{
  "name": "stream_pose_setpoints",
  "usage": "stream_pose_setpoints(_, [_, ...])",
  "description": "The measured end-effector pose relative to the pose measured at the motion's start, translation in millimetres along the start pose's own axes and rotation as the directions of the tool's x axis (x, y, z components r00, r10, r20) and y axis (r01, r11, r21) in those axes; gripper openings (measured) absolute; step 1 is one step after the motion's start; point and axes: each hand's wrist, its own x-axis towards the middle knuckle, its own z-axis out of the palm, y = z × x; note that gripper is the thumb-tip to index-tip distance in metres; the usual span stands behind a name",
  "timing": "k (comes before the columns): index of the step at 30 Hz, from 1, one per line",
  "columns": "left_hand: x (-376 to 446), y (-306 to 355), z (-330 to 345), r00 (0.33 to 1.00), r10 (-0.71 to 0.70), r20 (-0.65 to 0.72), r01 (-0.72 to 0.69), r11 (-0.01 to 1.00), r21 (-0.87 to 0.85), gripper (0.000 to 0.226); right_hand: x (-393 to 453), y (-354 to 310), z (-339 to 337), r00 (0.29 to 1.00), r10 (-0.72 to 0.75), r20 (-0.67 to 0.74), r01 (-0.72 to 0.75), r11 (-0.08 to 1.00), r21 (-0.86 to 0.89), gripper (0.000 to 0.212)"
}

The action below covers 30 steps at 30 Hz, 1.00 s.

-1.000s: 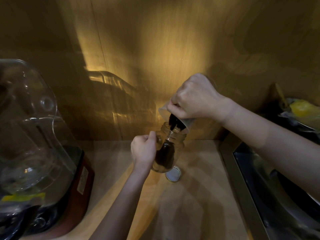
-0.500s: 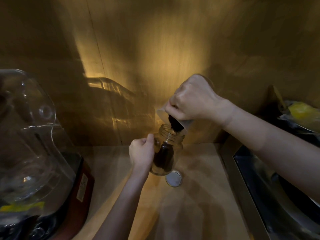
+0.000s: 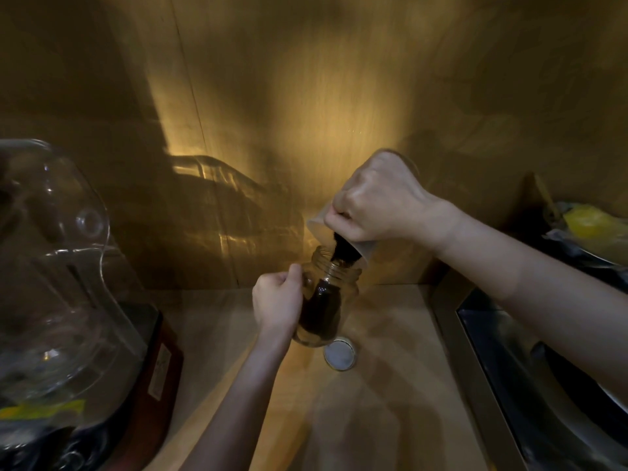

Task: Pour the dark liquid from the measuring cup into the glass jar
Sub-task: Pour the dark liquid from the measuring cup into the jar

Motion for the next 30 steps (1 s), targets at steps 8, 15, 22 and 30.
stream_pose_setpoints(8, [-1.9, -1.1, -1.0, 1.000, -0.008, 0.026, 0.008, 1.000, 0.003, 0.042, -0.6, -2.7, 0.2, 1.000, -0.001, -0.026, 0.001, 1.000, 0.015, 0.048])
stream_pose_setpoints(15, [-3.0, -2.3, -0.6, 1.000, 0.002, 0.007, -0.002, 1.000, 0.004, 0.044, -1.9, -3.2, 1.1, 1.000, -0.004, -0.012, 0.004, 0.999, 0.041, 0.047])
stream_pose_setpoints(22, [-5.2, -1.3, 0.4, 1.000, -0.002, -0.001, 0.002, 1.000, -0.010, 0.046, -3.4, -3.9, -3.1, 1.000, -0.002, -0.024, 0.003, 0.999, 0.045, 0.045])
stream_pose_setpoints(30, [-6.6, -3.1, 1.6, 1.000, -0.008, 0.002, 0.009, 1.000, -0.014, 0.045, -3.4, -6.9, -2.9, 0.999, -0.026, -0.021, 0.027, 0.999, 0.031, 0.045])
